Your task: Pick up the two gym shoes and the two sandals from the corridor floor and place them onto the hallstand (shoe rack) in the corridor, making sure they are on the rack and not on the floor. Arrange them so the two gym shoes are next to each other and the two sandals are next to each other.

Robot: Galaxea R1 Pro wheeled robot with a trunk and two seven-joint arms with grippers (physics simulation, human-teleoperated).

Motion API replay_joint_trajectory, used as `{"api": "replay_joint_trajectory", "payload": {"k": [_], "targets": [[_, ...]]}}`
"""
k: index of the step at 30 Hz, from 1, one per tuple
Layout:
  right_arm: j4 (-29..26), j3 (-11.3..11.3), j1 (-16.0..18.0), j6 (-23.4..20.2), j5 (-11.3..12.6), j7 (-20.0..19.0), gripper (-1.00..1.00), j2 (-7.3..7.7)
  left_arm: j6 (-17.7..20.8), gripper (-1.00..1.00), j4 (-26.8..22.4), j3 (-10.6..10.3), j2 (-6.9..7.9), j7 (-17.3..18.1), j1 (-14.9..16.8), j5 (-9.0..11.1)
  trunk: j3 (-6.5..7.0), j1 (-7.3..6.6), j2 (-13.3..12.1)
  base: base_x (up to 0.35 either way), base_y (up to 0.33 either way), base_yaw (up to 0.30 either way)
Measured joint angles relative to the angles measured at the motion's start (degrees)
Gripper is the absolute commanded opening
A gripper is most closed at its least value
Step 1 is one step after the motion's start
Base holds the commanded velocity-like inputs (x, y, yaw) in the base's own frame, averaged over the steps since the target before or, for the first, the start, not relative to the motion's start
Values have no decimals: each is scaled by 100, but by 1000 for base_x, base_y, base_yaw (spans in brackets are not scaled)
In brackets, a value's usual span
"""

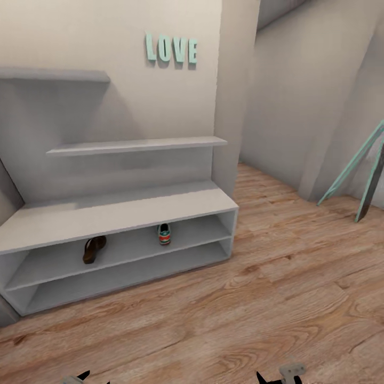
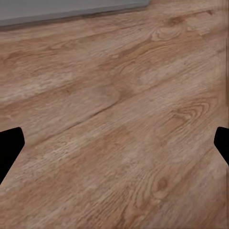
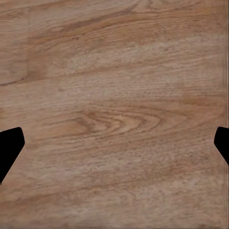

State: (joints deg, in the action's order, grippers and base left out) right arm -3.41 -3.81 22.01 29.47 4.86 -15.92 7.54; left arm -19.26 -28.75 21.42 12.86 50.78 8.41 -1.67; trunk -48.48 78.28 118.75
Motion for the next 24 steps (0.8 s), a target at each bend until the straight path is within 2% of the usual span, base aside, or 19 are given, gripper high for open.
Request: {"api": "replay_joint_trajectory", "payload": {"k": [24], "targets": [[0,4,0,0,2,0,100,0,0,100,8,0,0,-3,0,0,0,0,0,0,0,-268]]}}
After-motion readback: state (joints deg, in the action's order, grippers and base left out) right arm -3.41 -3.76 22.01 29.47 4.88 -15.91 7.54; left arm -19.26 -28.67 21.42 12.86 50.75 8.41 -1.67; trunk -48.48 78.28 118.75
